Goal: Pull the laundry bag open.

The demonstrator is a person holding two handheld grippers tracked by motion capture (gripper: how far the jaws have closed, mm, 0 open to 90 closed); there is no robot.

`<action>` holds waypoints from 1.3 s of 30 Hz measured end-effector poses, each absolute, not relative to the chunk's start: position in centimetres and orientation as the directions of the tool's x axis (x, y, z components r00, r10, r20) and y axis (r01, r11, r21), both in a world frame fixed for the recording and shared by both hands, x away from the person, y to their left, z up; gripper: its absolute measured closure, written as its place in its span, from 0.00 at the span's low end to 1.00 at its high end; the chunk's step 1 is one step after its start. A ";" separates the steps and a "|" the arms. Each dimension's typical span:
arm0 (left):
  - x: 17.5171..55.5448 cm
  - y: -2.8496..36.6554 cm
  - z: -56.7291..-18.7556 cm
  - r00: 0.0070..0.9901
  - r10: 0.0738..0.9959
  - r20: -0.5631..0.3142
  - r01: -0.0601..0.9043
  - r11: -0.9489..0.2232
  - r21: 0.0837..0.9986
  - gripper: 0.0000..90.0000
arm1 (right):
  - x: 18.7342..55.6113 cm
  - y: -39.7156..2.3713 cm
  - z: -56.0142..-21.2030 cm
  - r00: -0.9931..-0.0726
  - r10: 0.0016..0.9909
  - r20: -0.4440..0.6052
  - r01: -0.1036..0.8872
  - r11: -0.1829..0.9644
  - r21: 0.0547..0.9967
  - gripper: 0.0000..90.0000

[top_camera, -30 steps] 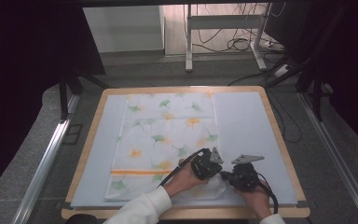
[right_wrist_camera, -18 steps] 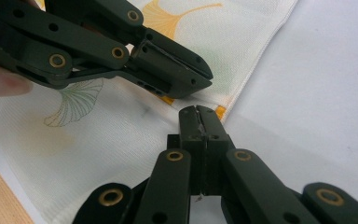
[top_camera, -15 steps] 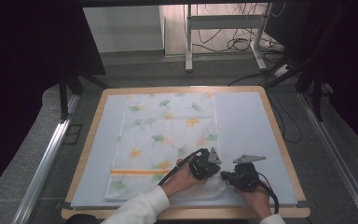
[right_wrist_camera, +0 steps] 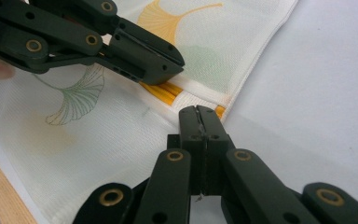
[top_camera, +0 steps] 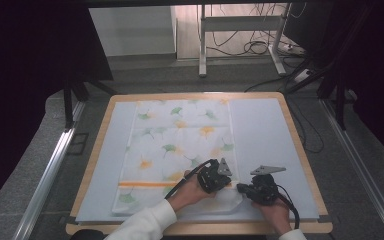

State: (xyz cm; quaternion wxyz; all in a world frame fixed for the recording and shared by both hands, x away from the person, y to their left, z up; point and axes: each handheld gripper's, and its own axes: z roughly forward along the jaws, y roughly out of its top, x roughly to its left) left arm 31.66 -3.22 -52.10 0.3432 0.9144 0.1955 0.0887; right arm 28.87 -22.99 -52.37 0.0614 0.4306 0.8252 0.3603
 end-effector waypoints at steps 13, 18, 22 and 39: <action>31.6 -2.3 -52.1 0.906 0.422 0.024 0.302 -0.687 0.661 1.00 | 28.9 -23.0 -52.4 -0.624 0.753 0.209 0.663 0.369 0.652 1.00; 31.6 -1.9 -52.1 0.904 0.427 0.028 0.305 -0.689 0.657 1.00 | 28.9 -23.1 -52.4 -0.623 0.753 0.213 0.665 0.366 0.651 1.00; 31.6 -1.3 -52.2 0.900 0.434 0.027 0.311 -0.686 0.657 1.00 | 28.8 -23.1 -52.4 -0.623 0.754 0.209 0.663 0.367 0.653 1.00; 31.5 0.4 -52.4 0.890 0.456 0.010 0.336 -0.670 0.662 1.00 | 28.8 -23.1 -52.5 -0.625 0.751 0.212 0.662 0.367 0.653 1.00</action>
